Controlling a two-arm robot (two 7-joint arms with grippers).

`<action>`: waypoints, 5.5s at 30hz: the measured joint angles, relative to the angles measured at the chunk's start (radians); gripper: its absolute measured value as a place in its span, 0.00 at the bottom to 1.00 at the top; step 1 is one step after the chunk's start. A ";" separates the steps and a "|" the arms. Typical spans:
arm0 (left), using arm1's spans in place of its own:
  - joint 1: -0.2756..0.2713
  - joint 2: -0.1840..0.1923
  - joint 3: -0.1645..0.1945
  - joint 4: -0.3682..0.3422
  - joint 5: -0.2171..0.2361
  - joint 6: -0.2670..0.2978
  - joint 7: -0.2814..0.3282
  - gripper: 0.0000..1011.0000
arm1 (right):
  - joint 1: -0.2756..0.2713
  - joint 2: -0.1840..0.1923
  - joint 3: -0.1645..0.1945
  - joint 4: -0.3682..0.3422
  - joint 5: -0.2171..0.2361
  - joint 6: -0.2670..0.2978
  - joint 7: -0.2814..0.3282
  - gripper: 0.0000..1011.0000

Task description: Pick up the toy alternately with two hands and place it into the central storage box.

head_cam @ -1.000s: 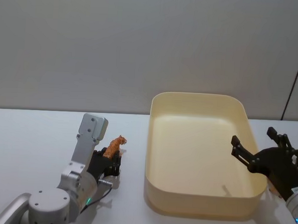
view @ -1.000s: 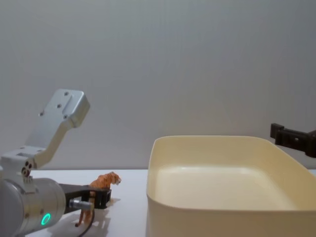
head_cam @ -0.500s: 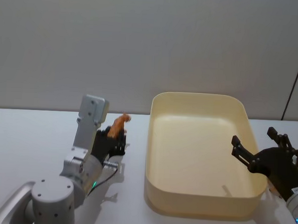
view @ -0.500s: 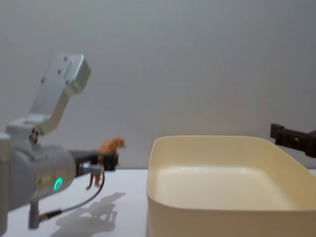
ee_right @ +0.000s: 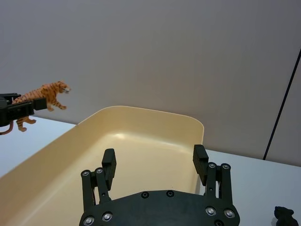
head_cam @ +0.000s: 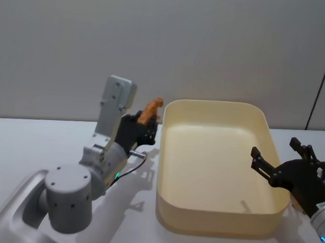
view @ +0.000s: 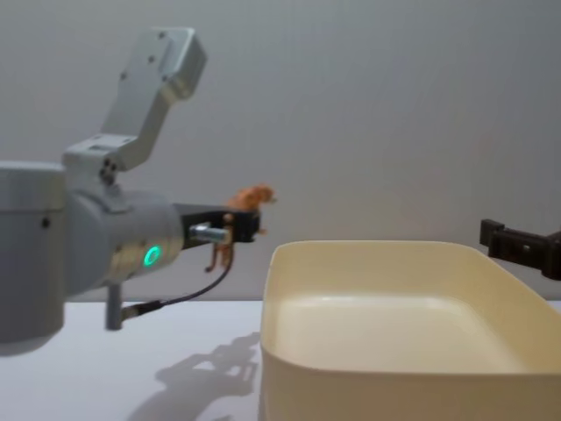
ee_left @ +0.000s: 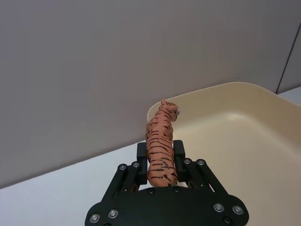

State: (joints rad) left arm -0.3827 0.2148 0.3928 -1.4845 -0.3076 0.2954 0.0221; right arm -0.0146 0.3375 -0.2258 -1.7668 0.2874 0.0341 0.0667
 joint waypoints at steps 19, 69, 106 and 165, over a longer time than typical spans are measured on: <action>-0.155 -0.109 0.033 0.194 0.094 -0.002 -0.120 0.30 | 0.000 0.000 0.000 0.000 0.000 0.000 0.000 0.99; -0.224 -0.161 0.041 0.297 0.111 -0.033 -0.125 0.99 | -0.162 0.171 0.130 -0.089 0.117 0.019 -0.044 0.99; -0.225 -0.162 0.041 0.299 0.111 -0.032 -0.125 0.99 | -0.031 0.108 0.091 0.113 0.043 0.159 0.028 0.99; -0.225 -0.162 0.041 0.299 0.111 -0.033 -0.125 0.99 | 0.053 0.042 0.087 0.030 0.023 0.112 -0.040 0.35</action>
State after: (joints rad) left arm -0.6076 0.0531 0.4339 -1.1859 -0.1968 0.2627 -0.1031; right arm 0.0384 0.3799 -0.1388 -1.7368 0.3105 0.1465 0.0270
